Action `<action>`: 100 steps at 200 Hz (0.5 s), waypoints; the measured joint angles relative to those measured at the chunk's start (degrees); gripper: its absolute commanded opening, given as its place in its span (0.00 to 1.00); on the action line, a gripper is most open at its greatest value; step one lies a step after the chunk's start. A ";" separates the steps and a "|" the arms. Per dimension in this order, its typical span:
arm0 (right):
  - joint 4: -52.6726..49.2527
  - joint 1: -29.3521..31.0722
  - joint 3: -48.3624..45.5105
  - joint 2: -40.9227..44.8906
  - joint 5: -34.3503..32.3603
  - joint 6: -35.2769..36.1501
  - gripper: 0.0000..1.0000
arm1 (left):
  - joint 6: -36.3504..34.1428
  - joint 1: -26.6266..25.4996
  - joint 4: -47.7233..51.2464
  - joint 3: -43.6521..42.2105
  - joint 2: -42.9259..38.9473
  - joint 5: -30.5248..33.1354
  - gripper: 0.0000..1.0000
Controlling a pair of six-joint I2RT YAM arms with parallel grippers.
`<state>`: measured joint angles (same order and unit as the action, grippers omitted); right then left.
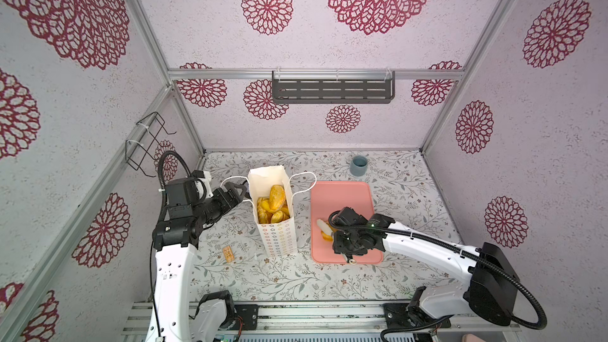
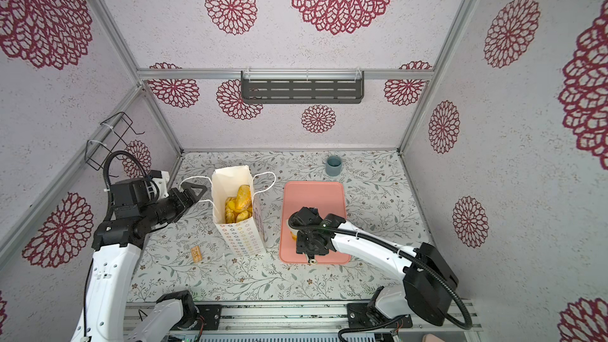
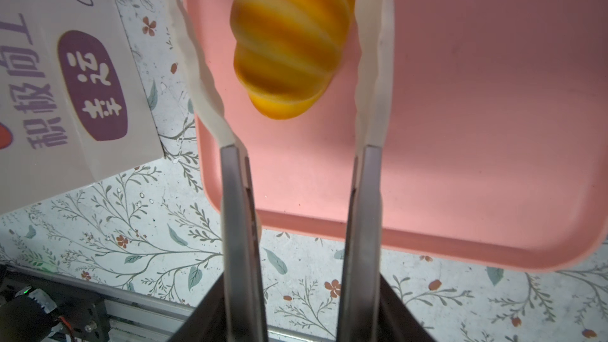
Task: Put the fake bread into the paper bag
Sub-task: 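Squeeze the tongs around the striped yellow bun on the pink tray, then lift the striped bun with the tongs and carry it over the bag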
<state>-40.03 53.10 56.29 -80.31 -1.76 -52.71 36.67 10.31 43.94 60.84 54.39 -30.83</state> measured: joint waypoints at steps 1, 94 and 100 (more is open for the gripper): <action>0.00 0.00 0.00 -0.04 0.00 0.00 0.54 | 0.00 0.00 0.00 0.00 0.00 0.00 0.92; -0.04 0.00 -0.28 -1.92 -2.75 -0.07 0.41 | 0.00 0.22 0.00 -0.02 0.00 -0.02 0.92; -0.17 -0.02 -0.44 -1.68 -2.93 -0.09 0.40 | 0.00 0.22 0.00 -0.02 0.00 -0.02 0.93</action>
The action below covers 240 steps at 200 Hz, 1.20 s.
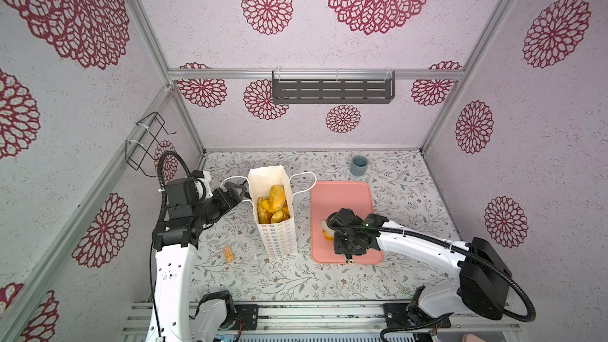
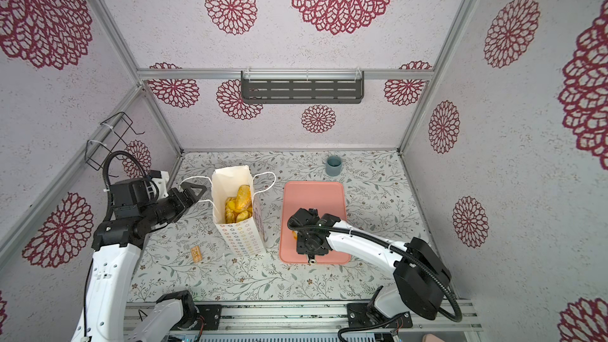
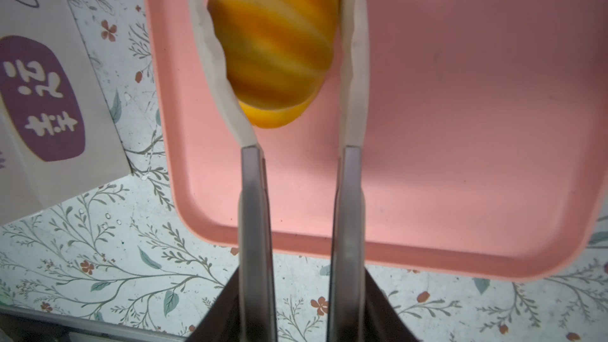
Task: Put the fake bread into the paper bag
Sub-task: 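Lift the striped bun with the tongs and carry it over the bag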
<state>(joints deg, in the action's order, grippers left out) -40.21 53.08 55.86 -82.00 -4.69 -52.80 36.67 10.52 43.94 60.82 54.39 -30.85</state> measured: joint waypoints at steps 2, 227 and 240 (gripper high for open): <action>-0.07 0.00 -0.07 0.09 -0.04 0.04 0.40 | 0.00 0.00 0.00 0.00 0.00 0.00 0.93; -8.83 -15.41 8.81 20.90 2.89 8.31 0.27 | 2.97 0.04 -0.11 0.74 0.02 -1.90 0.48; -9.60 -15.74 10.51 20.90 3.45 9.14 0.27 | 3.13 0.04 -0.15 0.96 -0.15 -1.97 0.46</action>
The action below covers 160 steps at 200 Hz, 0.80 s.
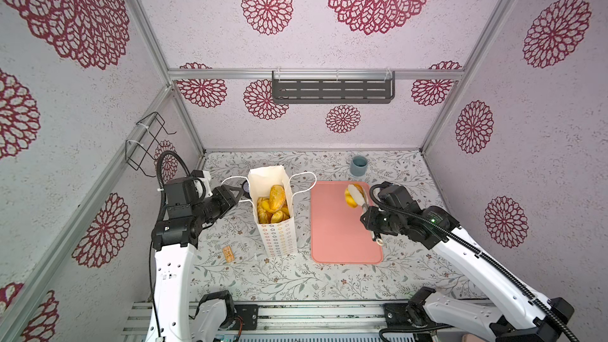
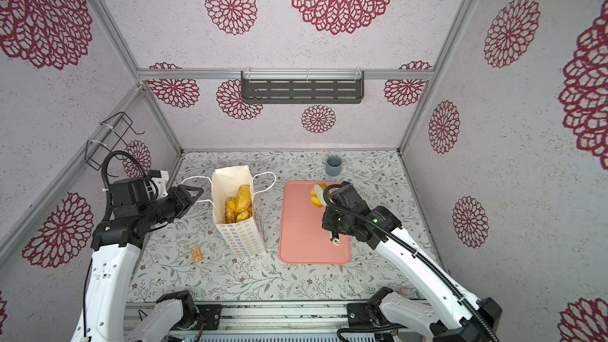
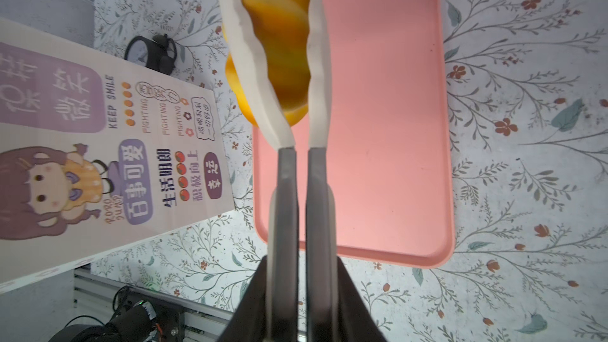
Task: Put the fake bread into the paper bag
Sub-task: 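Lift the striped bun with the tongs and carry it over the bag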
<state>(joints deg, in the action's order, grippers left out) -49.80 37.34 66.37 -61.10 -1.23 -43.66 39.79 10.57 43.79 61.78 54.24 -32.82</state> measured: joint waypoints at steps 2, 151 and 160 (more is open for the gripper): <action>-0.11 -0.04 0.28 0.00 0.07 0.17 0.27 | 0.00 0.00 0.00 0.02 0.00 -0.02 0.46; -0.04 -0.26 21.42 -5.73 11.89 7.74 0.22 | 1.66 0.00 0.00 0.90 -0.76 -0.52 0.42; 0.48 -0.20 22.12 -6.40 12.50 7.89 0.22 | 1.66 0.00 -0.02 1.09 -0.76 -0.55 0.42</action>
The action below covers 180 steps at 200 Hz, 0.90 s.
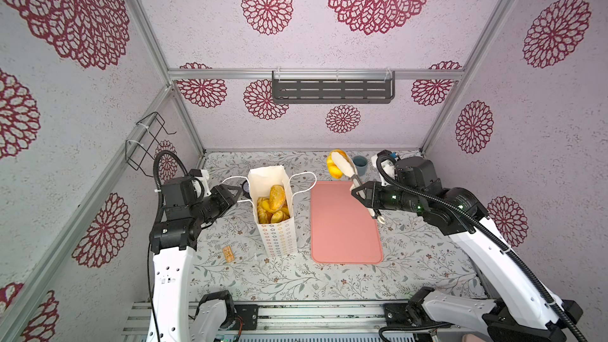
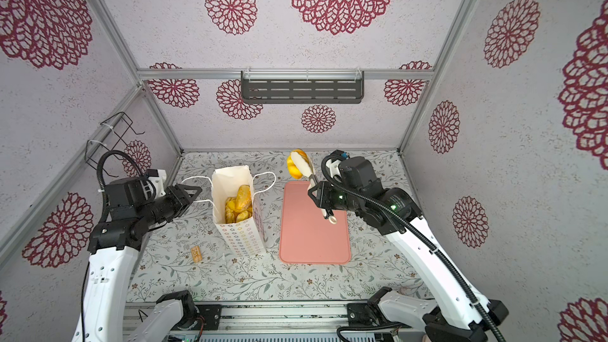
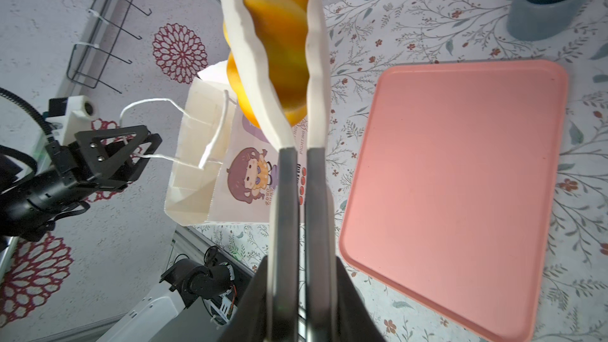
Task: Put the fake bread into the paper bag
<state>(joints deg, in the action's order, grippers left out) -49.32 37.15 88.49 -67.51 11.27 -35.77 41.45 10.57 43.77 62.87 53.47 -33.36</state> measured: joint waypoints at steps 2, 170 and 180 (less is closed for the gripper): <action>0.11 0.02 0.20 -0.13 0.15 0.04 0.22 | 0.00 0.00 0.00 0.04 -0.02 0.00 0.42; -2.80 16.90 20.81 -25.42 -3.32 6.75 0.24 | -0.33 0.04 1.60 1.51 -1.29 1.42 0.42; -3.13 17.27 21.09 -26.25 -3.54 6.93 0.25 | -0.48 0.04 1.66 1.51 -1.36 1.62 0.42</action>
<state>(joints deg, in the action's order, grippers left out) -52.45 54.41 109.58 -93.76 7.73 -28.84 40.97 10.61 45.43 64.38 52.12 -31.75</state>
